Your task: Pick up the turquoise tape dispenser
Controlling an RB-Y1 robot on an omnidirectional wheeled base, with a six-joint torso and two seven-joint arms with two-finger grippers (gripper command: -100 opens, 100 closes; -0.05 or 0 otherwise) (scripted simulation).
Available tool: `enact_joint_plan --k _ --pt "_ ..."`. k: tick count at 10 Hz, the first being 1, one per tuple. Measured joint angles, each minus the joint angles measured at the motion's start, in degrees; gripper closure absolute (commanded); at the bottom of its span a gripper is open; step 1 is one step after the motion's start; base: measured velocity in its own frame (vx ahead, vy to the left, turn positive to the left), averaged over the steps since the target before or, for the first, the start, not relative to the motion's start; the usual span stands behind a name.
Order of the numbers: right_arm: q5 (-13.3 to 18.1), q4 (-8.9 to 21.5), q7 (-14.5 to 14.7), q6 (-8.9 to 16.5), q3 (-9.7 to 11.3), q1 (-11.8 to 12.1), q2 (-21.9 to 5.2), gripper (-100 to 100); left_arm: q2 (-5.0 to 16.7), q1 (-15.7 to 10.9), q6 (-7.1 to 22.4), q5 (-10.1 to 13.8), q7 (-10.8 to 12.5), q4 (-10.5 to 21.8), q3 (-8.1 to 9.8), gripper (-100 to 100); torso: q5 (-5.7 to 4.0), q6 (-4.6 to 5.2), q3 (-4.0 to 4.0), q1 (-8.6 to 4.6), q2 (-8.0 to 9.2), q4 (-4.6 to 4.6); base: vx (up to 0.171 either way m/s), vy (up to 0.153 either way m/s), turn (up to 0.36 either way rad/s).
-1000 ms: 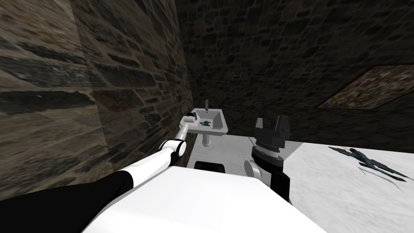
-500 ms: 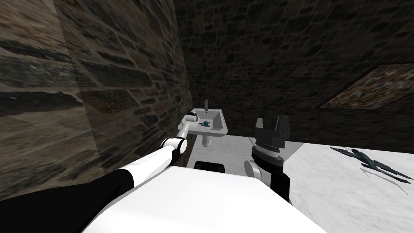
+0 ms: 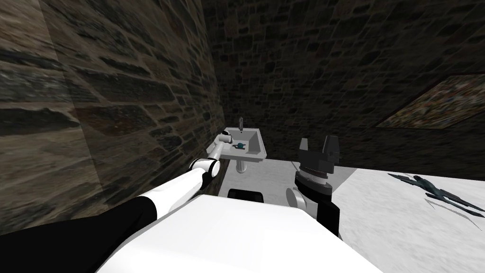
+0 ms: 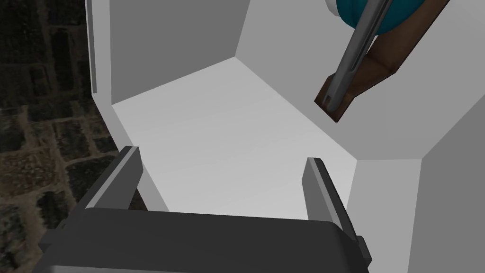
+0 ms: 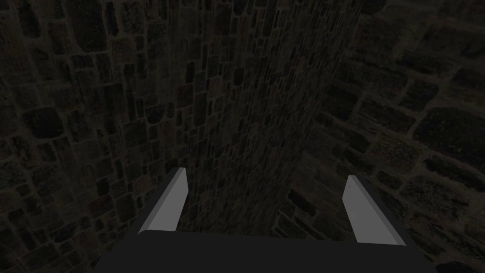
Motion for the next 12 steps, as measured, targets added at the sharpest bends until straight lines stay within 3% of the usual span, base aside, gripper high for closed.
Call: enact_joint_plan --k 3,11,12 --pt "0.0 0.0 0.0 0.0 0.0 0.0 0.0 0 -0.2 -3.4 2.9 -0.3 1.5 6.3 0.24 -100 -0.01 0.0 -0.07 -0.04 -0.13 -0.02 0.066 -0.021 -0.004" --pt "0.0 0.0 0.0 0.0 0.0 0.0 0.0 0 -2.0 -8.6 12.1 -1.2 5.3 16.7 0.41 -100 0.0 0.0 -0.09 0.01 -0.16 -0.03 0.076 -0.018 -0.007" --pt "0.0 0.0 0.0 0.0 0.0 0.0 0.0 0 -2.0 -11.2 12.3 -1.3 6.0 21.7 0.59 -100 -0.01 0.01 -0.14 -0.04 -0.25 -0.05 0.079 -0.017 -0.006"
